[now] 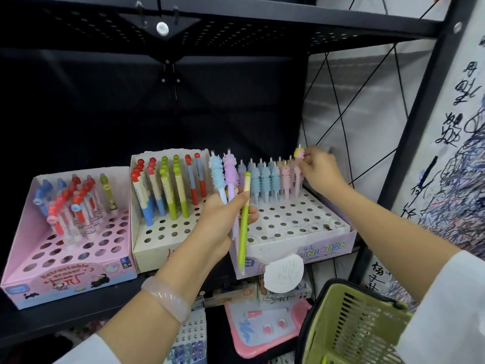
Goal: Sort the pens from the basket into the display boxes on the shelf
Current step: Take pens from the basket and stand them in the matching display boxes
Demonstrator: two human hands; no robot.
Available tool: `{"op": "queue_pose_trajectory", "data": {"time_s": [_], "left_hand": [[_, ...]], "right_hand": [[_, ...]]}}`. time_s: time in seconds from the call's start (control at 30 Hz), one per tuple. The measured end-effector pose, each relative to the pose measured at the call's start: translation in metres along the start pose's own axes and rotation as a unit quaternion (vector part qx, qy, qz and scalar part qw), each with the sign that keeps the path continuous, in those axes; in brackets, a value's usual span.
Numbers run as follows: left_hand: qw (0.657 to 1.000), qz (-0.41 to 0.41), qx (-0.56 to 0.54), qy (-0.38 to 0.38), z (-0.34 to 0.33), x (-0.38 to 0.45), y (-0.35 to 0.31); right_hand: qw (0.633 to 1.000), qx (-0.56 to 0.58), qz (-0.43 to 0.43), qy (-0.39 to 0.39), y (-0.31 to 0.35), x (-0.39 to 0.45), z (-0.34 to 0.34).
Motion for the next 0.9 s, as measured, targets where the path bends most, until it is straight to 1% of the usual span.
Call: {"op": "queue_pose_trajectory", "data": {"time_s": [0.1, 0.2, 0.27, 0.33, 0.37, 0.43, 0.47, 0.5, 0.53, 0.57, 0.63, 0.67, 0.73, 0.8, 0.9], "left_hand": [[1.0, -0.007, -0.006, -0.004, -0.001, -0.001, -0.001], [1.0, -0.009, -0.023, -0.006, -0.001, -0.003, -0.001], [0.999, -0.012, -0.031, -0.005, 0.0, -0.003, -0.003], [0.999, -0.015, -0.033, -0.003, 0.001, -0.003, -0.004], [0.999, -0.015, -0.033, -0.002, 0.001, -0.003, -0.005], [0.999, -0.016, -0.036, -0.003, 0.002, -0.004, -0.006], [0.999, -0.016, -0.039, -0.004, 0.002, -0.004, -0.006], [0.999, -0.016, -0.042, -0.005, 0.002, -0.004, -0.006], [0.999, -0.017, -0.044, -0.008, 0.003, -0.005, -0.006], [0.999, -0.02, -0.045, -0.01, 0.003, -0.006, -0.007], [0.998, -0.026, -0.047, -0.013, 0.005, -0.008, -0.008], [0.998, -0.029, -0.045, -0.015, 0.006, -0.009, -0.01], [0.999, -0.032, -0.036, -0.024, 0.012, -0.012, -0.012], [0.998, -0.032, -0.039, -0.032, 0.02, -0.014, -0.013], [0.998, -0.037, -0.044, -0.036, 0.037, -0.018, -0.015]], "right_hand": [[0.999, -0.009, -0.022, 0.026, -0.009, -0.003, -0.008], [0.994, -0.052, -0.043, 0.091, -0.023, -0.009, -0.023], [0.991, -0.056, -0.065, 0.105, -0.032, -0.017, -0.029], [0.991, -0.06, -0.075, 0.095, -0.034, -0.021, -0.028], [0.992, -0.065, -0.079, 0.077, -0.033, -0.021, -0.024], [0.995, -0.054, -0.079, 0.008, -0.023, -0.022, -0.01], [0.997, -0.033, -0.07, -0.019, -0.012, -0.024, -0.005], [0.998, 0.006, -0.064, -0.016, 0.0, -0.028, -0.006], [0.995, 0.068, -0.062, 0.022, 0.013, -0.032, -0.015], [0.983, 0.145, -0.069, 0.087, 0.028, -0.04, -0.03], [0.938, 0.258, -0.089, 0.213, 0.057, -0.062, -0.058], [0.92, 0.284, -0.088, 0.255, 0.069, -0.071, -0.066], [0.897, 0.315, -0.084, 0.299, 0.086, -0.083, -0.078], [0.891, 0.336, -0.089, 0.294, 0.095, -0.087, -0.083], [0.894, 0.373, -0.107, 0.225, 0.104, -0.08, -0.081]]}}
Point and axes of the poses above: each hand's wrist, its own x-axis towards the middle knuckle, its own z-axis out of the back of the hand, y = z × x, the point moved 9 cm from there along x, towards the middle knuckle, and after that the axes turned 6 degrees about x, right-handed, at the moved point
